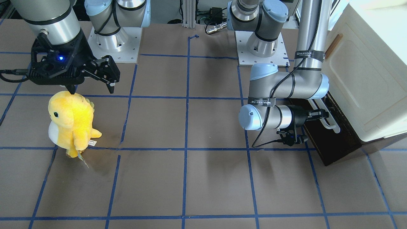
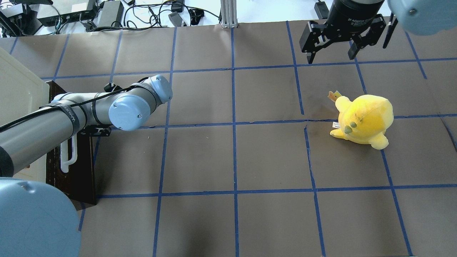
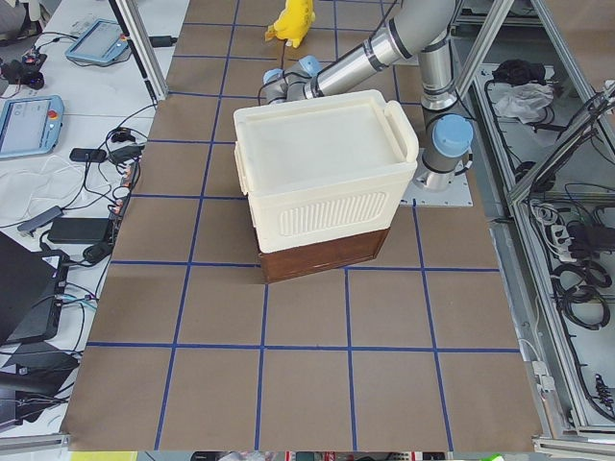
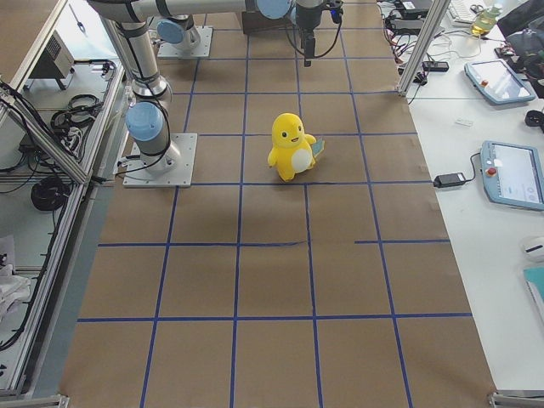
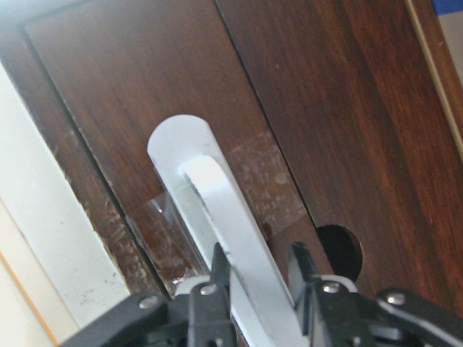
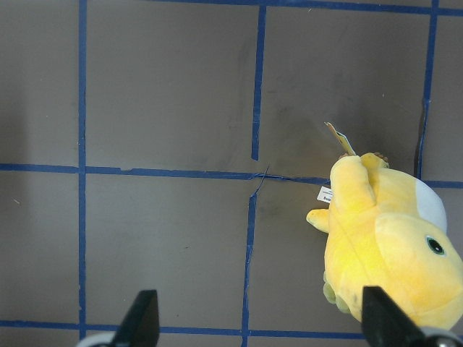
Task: Pull drawer sideways
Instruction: 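Close the left gripper on the white drawer handle, then pull the handle with the left gripper, sliding the drawer out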
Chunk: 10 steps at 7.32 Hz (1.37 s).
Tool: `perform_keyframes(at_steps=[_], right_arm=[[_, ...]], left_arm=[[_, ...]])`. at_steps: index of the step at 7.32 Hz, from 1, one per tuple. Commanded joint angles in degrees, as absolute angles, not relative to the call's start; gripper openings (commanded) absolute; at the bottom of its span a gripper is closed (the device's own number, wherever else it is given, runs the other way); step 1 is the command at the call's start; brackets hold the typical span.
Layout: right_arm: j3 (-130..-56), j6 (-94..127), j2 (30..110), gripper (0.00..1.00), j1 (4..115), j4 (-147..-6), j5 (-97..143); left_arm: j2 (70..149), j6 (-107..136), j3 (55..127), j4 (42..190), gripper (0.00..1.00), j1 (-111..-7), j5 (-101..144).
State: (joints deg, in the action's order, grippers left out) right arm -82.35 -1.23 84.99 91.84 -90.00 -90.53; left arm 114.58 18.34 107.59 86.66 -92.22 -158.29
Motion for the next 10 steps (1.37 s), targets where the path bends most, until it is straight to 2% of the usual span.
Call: perform_keyframes(at_steps=[1,9,10], right_arm=[[-82.4,-1.3,85.0,1.0,91.8,-90.0,-90.5],[-82.4,-1.2,85.0,1.0,91.8,-90.0,-90.5],[-82.4,-1.2,85.0,1.0,91.8,-90.0,-90.5]], left_arm=[[114.4,17.9,107.5,86.5,0.37,-92.4,-158.3],[113.9,17.8,106.3,86.7,0.36,-95.3,-156.4],[113.8,17.8,106.2,86.6,0.2,-95.3,-156.3]])
